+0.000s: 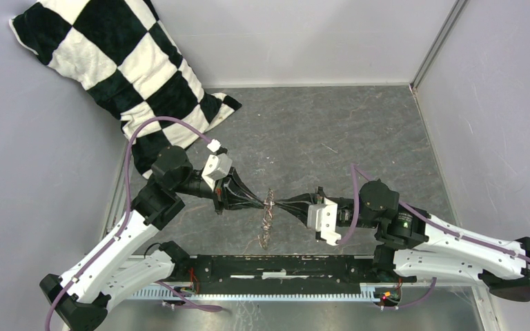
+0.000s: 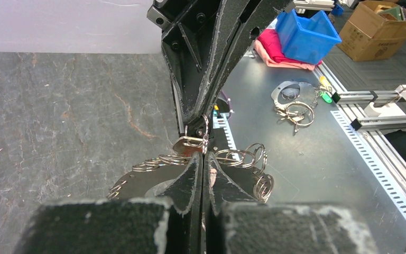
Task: Put the keys on the keyring
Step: Insert the key onto the keyring.
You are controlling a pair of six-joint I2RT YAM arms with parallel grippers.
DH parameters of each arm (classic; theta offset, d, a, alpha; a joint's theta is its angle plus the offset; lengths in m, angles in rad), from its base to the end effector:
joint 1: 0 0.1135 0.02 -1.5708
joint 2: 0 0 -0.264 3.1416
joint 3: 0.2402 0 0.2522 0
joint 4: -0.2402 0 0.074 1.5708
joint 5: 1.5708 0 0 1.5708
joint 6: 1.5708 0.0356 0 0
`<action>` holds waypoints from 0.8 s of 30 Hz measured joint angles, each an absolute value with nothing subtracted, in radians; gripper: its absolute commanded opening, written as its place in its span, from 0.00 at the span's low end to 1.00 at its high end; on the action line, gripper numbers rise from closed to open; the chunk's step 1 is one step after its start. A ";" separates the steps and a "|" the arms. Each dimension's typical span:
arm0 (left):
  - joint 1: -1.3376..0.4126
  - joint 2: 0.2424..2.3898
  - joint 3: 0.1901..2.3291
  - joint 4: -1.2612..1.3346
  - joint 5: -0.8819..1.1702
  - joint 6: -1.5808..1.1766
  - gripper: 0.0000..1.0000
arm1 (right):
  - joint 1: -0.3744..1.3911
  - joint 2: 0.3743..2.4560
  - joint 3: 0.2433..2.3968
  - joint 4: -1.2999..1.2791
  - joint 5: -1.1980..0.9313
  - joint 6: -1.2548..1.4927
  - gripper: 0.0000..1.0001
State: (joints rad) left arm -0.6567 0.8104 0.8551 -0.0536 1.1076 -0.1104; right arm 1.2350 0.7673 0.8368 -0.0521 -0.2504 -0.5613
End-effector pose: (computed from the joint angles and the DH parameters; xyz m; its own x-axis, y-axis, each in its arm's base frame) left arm 0.1152 -0.1290 0.3749 -0.1151 0.0266 -0.9930 0.9746 -0.1905 -0.1181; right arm 0.0505 0.1716 0.3755 0.5352 -0.0315 -0.8441 -0.8404 0.0810 -0.5358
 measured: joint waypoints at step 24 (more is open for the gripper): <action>-0.657 0.804 0.855 -0.155 1.132 0.012 0.02 | 1.235 0.777 0.837 -0.069 -0.255 -0.551 0.00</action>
State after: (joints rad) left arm -0.6567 0.8040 0.8555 -0.1551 1.1316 0.0124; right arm 1.2350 0.7769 0.8371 -0.0692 -0.2546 -0.5507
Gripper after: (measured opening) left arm 0.032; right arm 0.011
